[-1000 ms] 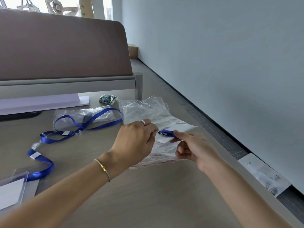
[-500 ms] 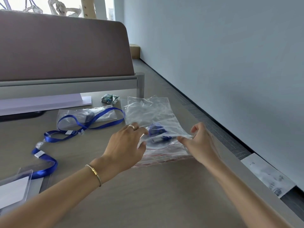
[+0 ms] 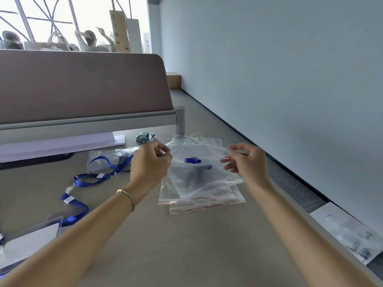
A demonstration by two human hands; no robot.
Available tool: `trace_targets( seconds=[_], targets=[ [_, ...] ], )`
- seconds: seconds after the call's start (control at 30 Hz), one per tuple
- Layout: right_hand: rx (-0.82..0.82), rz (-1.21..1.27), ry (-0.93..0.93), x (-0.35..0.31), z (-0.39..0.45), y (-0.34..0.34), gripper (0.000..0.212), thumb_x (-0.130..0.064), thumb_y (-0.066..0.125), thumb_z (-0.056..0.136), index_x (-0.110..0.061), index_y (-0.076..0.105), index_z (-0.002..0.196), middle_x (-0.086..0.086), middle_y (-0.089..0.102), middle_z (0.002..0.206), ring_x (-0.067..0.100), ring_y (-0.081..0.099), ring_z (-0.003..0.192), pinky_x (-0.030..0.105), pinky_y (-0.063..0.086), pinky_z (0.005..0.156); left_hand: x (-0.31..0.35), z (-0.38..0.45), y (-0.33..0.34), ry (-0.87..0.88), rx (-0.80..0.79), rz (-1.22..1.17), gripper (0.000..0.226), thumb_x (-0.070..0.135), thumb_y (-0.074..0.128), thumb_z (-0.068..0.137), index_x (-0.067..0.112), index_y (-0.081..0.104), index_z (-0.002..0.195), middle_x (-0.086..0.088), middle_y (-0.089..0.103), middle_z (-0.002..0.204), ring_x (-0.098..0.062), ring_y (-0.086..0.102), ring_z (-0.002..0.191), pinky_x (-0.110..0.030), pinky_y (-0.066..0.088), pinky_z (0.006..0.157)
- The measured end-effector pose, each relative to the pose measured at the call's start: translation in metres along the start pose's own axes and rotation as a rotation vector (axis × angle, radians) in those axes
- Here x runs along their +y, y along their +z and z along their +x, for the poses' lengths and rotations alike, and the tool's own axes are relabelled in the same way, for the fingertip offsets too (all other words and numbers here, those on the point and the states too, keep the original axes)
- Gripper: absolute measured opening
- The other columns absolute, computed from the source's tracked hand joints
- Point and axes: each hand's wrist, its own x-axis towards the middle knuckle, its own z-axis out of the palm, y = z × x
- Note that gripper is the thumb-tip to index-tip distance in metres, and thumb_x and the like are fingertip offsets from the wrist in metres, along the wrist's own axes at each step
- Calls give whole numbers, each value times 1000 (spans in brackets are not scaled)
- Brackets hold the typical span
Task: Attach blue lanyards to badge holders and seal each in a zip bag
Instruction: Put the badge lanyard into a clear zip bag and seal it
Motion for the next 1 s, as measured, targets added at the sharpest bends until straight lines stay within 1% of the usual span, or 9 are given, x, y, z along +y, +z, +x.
trace_targets(
  seconds=[0.1,0.2,0.3,0.47,0.63,0.7,0.8,0.93,1.0],
  targets=[
    [56,136,-29,-23,3,7,10,-1,60,93,-4,68,96,8,77,73,26,73,62,36,58,59,23,8,-6,-101,122,-311,8,10,64,88,13,71,87,-4,73,68,-13,63,43,-28,51,49],
    [95,228,-103,-50,5,10,12,-1,58,94,-3,69,95,8,77,75,29,75,67,38,59,63,48,13,-19,-92,171,-483,8,11,62,90,10,70,92,-6,74,67,-19,65,47,-26,48,45],
    [126,293,-203,-79,6,8,12,0,57,93,-2,69,94,11,77,79,28,75,68,31,58,59,75,12,-39,35,197,-542,9,7,61,89,8,69,94,-5,76,72,-25,71,55,-25,47,43],
    [151,354,-364,-122,-5,-4,11,-1,60,89,-6,70,88,13,77,80,31,74,68,31,55,57,112,-1,-74,176,220,-600,12,5,65,86,8,72,95,-5,77,80,-25,73,60,-30,53,49],
    [179,387,-439,-151,-26,-13,11,-3,61,86,-4,72,82,13,76,74,32,73,63,29,53,53,134,-10,-100,236,175,-639,9,9,67,84,7,71,91,-7,77,77,-26,73,59,-21,43,42],
    [177,391,-427,-158,-28,-14,14,-7,61,86,-3,72,79,14,75,71,32,73,61,29,53,51,138,-8,-106,211,140,-631,2,12,69,84,12,71,85,-8,77,74,-23,72,57,-19,42,43],
    [156,372,-351,-153,-19,-13,18,-11,59,88,-2,72,79,14,75,71,31,74,61,30,54,53,133,0,-108,139,85,-590,4,17,71,85,16,69,81,-8,77,76,-22,73,60,-20,45,47],
    [67,302,-194,-115,0,-1,17,-10,58,90,-2,72,87,13,77,76,31,75,66,35,58,59,100,14,-87,21,11,-588,5,15,68,89,10,70,90,-11,78,82,-24,74,66,-26,55,53],
    [34,267,-127,-93,6,6,17,-7,56,91,-2,71,93,15,77,80,31,76,70,35,57,61,80,18,-70,-32,-18,-600,11,13,64,92,5,68,99,-14,77,88,-26,75,75,-30,59,58]
  ],
)
